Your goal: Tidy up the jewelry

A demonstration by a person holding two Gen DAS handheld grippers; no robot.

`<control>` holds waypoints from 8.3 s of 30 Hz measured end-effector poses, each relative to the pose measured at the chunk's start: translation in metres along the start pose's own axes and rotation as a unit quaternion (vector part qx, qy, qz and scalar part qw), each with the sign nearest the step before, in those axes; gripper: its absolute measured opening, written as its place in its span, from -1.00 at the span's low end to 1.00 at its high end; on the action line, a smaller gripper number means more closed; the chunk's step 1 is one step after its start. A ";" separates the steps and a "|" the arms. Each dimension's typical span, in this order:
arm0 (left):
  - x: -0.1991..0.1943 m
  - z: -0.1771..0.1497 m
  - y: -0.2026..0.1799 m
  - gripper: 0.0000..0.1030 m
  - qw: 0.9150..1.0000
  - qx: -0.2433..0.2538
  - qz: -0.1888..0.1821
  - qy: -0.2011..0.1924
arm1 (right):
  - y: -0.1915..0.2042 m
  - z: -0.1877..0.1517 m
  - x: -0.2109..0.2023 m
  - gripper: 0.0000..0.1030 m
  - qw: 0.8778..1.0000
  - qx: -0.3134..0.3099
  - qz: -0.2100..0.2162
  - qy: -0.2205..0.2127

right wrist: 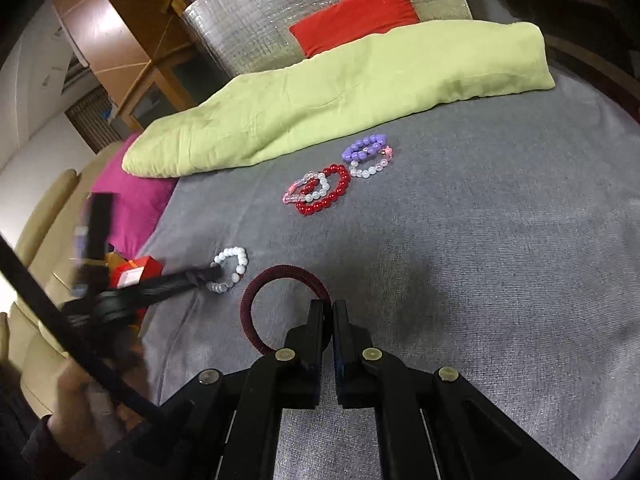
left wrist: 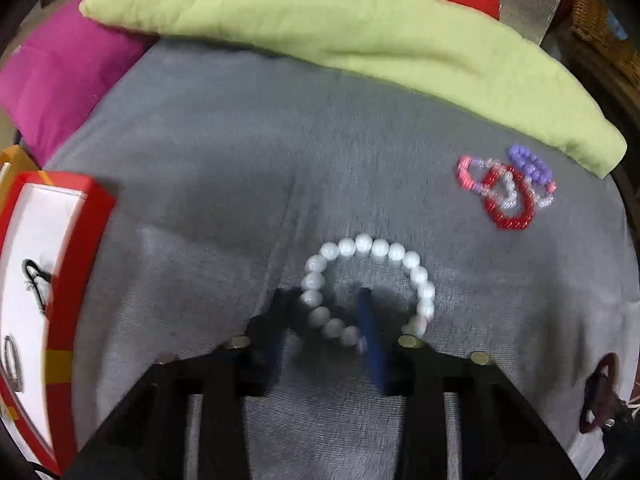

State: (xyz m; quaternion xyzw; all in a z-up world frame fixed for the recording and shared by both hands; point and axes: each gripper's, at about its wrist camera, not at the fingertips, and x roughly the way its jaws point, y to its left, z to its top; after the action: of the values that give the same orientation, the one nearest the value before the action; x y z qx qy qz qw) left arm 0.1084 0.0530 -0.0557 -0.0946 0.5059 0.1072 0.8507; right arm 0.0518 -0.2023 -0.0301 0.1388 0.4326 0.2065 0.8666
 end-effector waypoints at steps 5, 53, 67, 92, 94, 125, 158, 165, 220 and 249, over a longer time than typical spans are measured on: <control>-0.010 -0.016 -0.010 -0.82 0.999 0.040 0.020 -0.015 | 0.001 0.002 0.002 -0.90 1.000 0.000 0.008 0.000; -0.136 -0.075 0.192 -0.82 0.967 -0.167 0.020 -0.192 | 0.155 -0.032 0.007 -0.90 0.992 -0.121 0.027 0.019; -0.112 -0.074 0.297 -0.82 0.959 -0.232 0.016 -0.164 | 0.312 -0.052 0.076 -0.90 0.970 -0.215 0.098 0.065; -0.077 -0.066 0.349 -0.81 0.962 -0.241 0.045 -0.119 | 0.365 -0.073 0.164 -0.86 0.952 -0.271 0.048 0.133; -0.079 -0.066 0.350 -0.78 0.961 -0.243 0.049 -0.119 | 0.364 -0.073 0.165 -0.86 0.952 -0.269 0.048 0.135; -0.105 -0.078 0.344 0.06 0.956 -0.250 0.067 -0.140 | 0.352 -0.070 0.142 0.22 0.959 -0.254 0.051 0.110; -0.159 -0.067 0.214 0.29 0.972 -0.141 0.074 -0.175 | 0.241 -0.040 0.038 0.42 0.981 -0.185 0.051 0.035; -0.155 -0.063 0.157 0.29 0.978 -0.089 0.069 -0.175 | 0.179 -0.034 0.008 0.46 0.988 -0.149 0.035 0.012; -0.042 -0.068 0.024 0.29 0.998 0.026 -0.027 -0.053 | -0.022 0.114 0.067 0.43 0.991 0.021 -0.129 0.015; -0.044 -0.074 0.014 0.29 0.997 0.049 -0.023 -0.061 | -0.047 0.068 0.024 -0.80 0.993 0.032 -0.108 0.033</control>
State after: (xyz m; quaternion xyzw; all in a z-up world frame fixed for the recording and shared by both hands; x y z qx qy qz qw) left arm 0.0212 0.0430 -0.0525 -0.0581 0.4556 0.0684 0.8856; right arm 0.1309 -0.2361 -0.0260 0.1122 0.4799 0.1017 0.8642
